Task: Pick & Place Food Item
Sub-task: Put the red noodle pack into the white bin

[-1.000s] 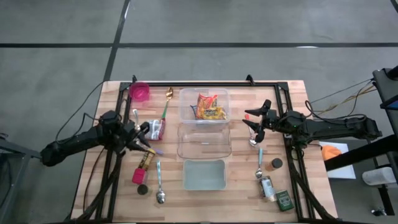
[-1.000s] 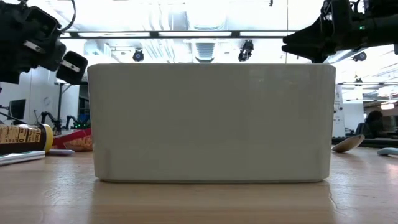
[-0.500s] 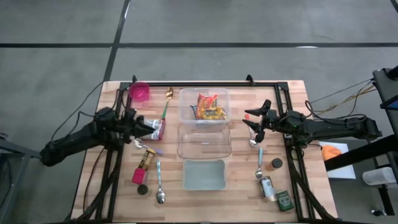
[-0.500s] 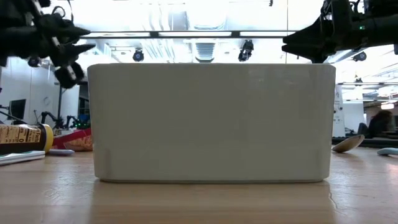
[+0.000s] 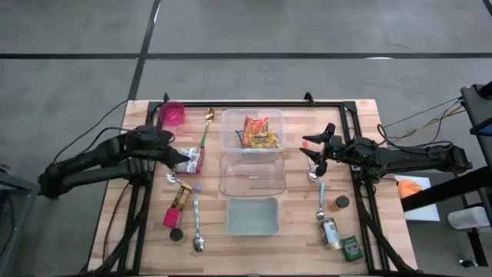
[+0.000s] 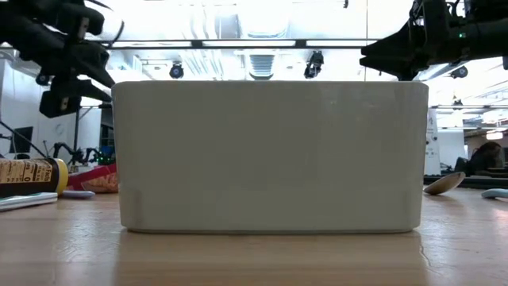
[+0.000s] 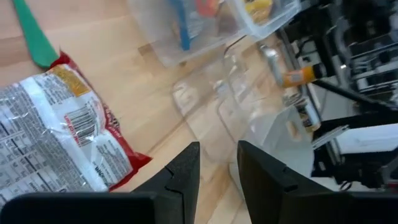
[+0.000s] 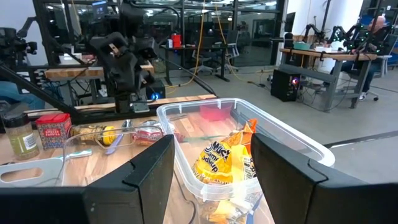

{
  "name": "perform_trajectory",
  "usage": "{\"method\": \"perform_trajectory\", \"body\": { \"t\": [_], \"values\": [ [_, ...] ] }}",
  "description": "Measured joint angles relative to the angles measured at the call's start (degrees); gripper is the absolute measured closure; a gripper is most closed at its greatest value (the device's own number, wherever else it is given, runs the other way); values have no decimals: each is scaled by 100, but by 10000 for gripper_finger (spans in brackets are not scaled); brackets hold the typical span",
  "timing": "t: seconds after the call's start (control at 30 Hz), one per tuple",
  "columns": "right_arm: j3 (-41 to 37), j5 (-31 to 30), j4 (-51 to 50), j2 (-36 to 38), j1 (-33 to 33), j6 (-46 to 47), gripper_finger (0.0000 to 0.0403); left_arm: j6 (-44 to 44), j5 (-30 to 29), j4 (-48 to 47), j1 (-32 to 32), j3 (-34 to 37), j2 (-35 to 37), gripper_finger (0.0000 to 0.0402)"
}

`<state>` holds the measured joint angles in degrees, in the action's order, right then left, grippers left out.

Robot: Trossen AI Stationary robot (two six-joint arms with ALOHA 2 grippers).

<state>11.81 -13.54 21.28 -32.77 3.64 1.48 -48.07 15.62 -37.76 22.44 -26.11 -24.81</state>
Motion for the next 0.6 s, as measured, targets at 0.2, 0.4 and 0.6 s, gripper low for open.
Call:
{"method": "perform_trajectory", "body": {
  "t": [0.2, 0.4, 0.6],
  "values": [
    [0, 0, 0, 0, 0, 0, 192, -740, -341, -63, 0, -164, -743, 291],
    [0, 0, 0, 0, 0, 0, 192, -1728, -430, -405, -10, -452, -1190, 291],
    [0, -1, 1, 0, 0, 0, 192, -2348, -563, -681, -113, -725, -1704, 291]
  ]
}}
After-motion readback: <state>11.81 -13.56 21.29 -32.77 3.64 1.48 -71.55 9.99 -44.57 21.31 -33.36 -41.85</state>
